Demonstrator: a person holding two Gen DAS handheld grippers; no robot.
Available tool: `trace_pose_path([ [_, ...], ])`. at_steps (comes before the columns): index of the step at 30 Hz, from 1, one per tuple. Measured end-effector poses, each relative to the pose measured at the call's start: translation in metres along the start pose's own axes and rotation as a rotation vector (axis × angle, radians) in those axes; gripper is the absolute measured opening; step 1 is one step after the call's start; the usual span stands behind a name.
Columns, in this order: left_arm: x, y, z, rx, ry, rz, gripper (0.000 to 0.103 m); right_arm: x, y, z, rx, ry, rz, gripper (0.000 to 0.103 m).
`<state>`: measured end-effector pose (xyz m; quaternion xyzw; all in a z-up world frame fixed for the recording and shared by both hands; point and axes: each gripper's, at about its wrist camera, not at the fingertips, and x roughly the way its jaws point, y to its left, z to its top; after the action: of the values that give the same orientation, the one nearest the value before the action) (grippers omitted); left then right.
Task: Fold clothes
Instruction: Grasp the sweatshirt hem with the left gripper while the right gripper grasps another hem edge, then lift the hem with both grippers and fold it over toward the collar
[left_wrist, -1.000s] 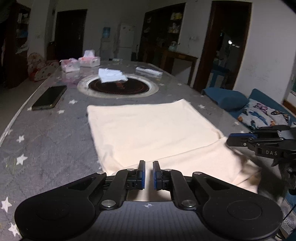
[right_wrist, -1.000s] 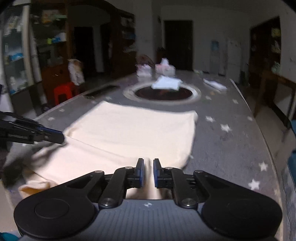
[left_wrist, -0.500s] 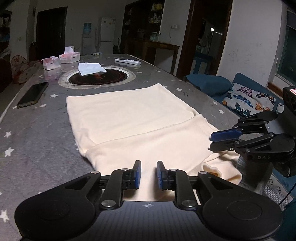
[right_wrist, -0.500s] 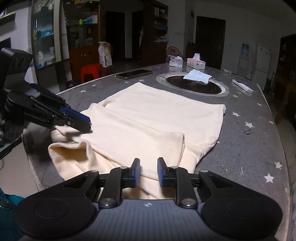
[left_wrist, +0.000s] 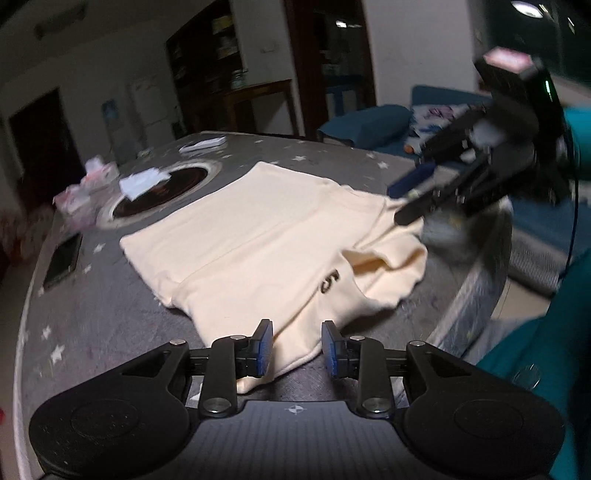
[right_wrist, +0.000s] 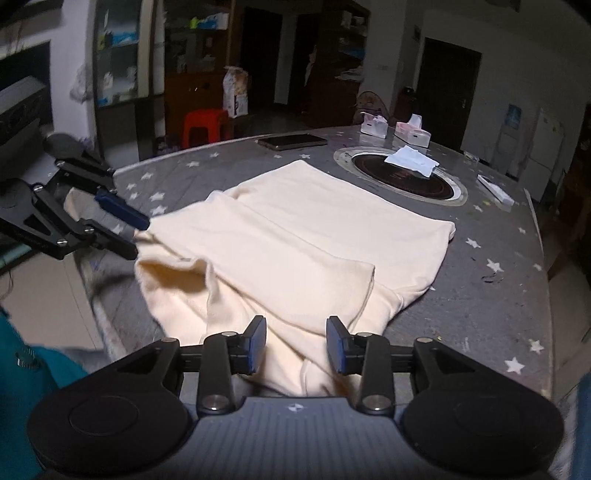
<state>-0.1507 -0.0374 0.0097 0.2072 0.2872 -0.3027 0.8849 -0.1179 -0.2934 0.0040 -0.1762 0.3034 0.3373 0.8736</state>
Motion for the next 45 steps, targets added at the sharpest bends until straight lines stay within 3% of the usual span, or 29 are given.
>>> trace_pose_path([
  [4,0.007,-0.012,-0.003,0.071,-0.020,-0.001,0.032,-0.012,0.007,-0.004,-0.065,0.025,-0.002,0.043],
  [11,0.019,-0.015,-0.002,0.052,-0.049,0.001,0.031,-0.016,0.022,-0.014,-0.175,0.056,-0.013,0.050],
  [12,0.020,-0.014,-0.001,0.045,-0.053,-0.001,0.026,-0.015,0.024,-0.015,-0.190,0.055,-0.013,0.052],
  [15,0.019,-0.008,0.002,0.008,-0.079,-0.001,0.011,-0.010,0.028,-0.017,-0.223,0.053,-0.009,0.053],
  [26,0.022,0.037,0.031,-0.178,-0.136,-0.010,0.009,0.018,0.027,-0.014,-0.332,-0.018,0.008,0.056],
  [29,0.028,0.045,0.035,-0.202,-0.134,-0.027,0.009,0.027,0.021,-0.010,-0.337,-0.038,0.008,0.052],
  [32,0.034,0.052,0.035,-0.211,-0.115,-0.037,0.010,0.037,0.010,-0.004,-0.294,-0.021,0.036,0.038],
  [33,0.035,0.053,0.033,-0.211,-0.107,-0.041,0.010,0.039,0.005,-0.001,-0.273,-0.010,0.049,0.029],
  [36,0.033,0.052,0.027,-0.197,-0.086,-0.045,0.017,0.042,-0.006,0.007,-0.196,0.011,0.095,0.015],
  [45,0.009,0.028,0.000,-0.089,-0.051,0.005,0.043,0.045,-0.019,0.023,-0.083,0.025,0.136,0.010],
])
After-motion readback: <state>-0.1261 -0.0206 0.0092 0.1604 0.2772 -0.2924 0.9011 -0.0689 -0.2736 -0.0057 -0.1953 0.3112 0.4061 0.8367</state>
